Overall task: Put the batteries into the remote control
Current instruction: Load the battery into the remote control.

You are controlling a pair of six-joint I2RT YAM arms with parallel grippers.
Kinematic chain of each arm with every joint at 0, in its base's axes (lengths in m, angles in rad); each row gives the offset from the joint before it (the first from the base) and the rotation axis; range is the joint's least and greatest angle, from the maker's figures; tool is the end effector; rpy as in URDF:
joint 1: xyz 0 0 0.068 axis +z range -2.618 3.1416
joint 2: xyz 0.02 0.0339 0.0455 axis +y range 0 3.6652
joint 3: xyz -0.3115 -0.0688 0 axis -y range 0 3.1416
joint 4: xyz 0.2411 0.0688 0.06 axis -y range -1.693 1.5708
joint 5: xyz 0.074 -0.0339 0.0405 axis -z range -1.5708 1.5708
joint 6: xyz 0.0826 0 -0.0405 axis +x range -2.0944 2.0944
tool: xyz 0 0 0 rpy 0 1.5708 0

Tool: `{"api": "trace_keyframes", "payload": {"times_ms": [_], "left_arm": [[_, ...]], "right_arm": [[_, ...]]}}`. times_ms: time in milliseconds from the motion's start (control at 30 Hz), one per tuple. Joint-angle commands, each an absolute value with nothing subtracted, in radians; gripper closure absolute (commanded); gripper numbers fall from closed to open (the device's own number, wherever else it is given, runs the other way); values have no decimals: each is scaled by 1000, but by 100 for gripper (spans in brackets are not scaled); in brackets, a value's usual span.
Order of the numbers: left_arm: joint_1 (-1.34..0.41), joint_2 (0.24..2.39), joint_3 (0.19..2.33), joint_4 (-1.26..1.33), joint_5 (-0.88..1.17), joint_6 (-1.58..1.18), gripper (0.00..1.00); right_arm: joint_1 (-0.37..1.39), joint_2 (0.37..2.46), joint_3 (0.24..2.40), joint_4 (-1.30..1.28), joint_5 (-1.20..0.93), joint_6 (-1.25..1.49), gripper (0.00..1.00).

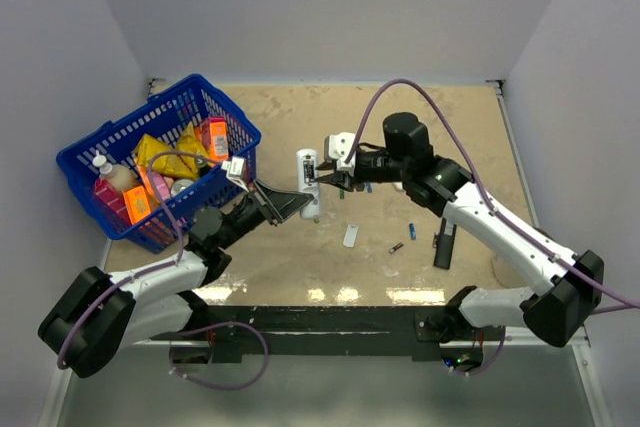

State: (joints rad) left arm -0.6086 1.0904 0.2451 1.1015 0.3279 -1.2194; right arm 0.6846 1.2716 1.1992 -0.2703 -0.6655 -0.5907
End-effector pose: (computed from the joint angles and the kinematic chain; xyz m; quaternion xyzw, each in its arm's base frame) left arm 0.1720 -0.1523 0.2877 -0.0580 0.6137 -0.6794 0.3979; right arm 0.2032 0.2317 0.4069 -0.6111 0.5087 0.2922 0.5314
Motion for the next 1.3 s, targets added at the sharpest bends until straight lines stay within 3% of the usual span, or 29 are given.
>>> {"api": "trace_keyframes", "payload": {"times_ms": [0, 567, 1267], "left_arm": [[-601, 1072, 291, 1140, 321, -1206, 100], [-603, 1060, 307, 1124, 331, -1186, 100], [-603, 1043, 413, 1028, 405, -1040, 100]], "right_arm": [[718, 1273, 1190, -249, -621, -611, 71], [776, 1313, 1178, -213, -509, -646, 71], [801, 1387, 1186, -94, -379, -540, 95]]}}
